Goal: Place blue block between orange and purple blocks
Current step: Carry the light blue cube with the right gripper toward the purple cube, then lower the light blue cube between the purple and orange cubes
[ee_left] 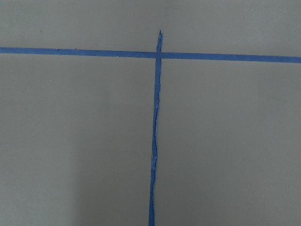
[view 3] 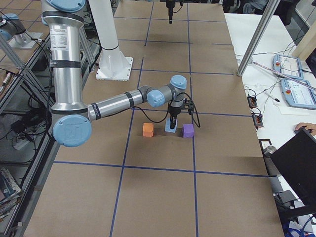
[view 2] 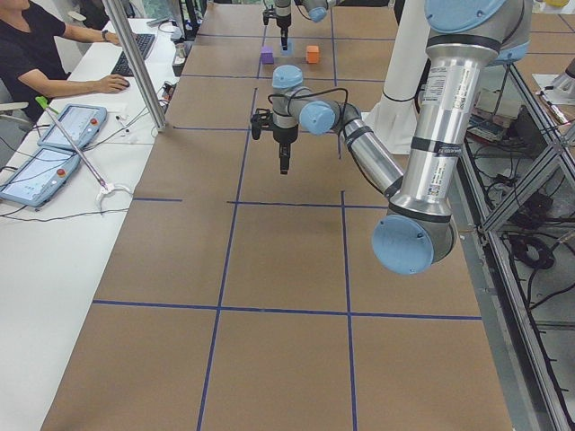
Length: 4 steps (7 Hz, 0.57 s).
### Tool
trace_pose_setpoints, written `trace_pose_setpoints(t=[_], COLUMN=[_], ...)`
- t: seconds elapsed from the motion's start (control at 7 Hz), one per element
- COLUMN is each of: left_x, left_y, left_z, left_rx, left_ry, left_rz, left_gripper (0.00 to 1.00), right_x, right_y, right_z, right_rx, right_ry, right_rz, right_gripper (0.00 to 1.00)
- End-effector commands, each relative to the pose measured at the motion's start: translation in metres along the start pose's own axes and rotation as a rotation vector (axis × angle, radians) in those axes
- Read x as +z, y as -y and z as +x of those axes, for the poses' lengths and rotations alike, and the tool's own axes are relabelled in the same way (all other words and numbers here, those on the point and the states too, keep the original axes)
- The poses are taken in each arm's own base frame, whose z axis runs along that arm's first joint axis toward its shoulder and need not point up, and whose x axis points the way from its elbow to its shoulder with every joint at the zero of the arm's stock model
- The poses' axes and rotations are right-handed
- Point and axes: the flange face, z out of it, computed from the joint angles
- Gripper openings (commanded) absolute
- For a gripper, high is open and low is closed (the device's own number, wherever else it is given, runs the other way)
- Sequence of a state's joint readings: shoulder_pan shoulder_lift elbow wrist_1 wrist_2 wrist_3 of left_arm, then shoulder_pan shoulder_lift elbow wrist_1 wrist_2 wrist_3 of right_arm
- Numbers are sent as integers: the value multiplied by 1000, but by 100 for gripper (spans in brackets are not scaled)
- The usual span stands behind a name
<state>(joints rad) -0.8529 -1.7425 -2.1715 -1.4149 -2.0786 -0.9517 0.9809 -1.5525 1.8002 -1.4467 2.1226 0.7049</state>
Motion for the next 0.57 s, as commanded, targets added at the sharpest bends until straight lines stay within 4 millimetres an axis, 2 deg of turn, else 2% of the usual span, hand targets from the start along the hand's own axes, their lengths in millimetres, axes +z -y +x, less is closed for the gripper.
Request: trace_pose_setpoints(t=[0.0, 0.43], left_x=[0, 0], left_y=[0, 0], left_z=[0, -1], left_rx=[-7, -9], left_ry=[0, 1], left_rz=[0, -1], left_gripper=[100, 100], right_x=[12, 29], right_y=[-4, -8], right_z=[-4, -7], right_rx=[-7, -16], right_ry=[19, 4], right_rz=[-37, -66], right_gripper=[27, 28])
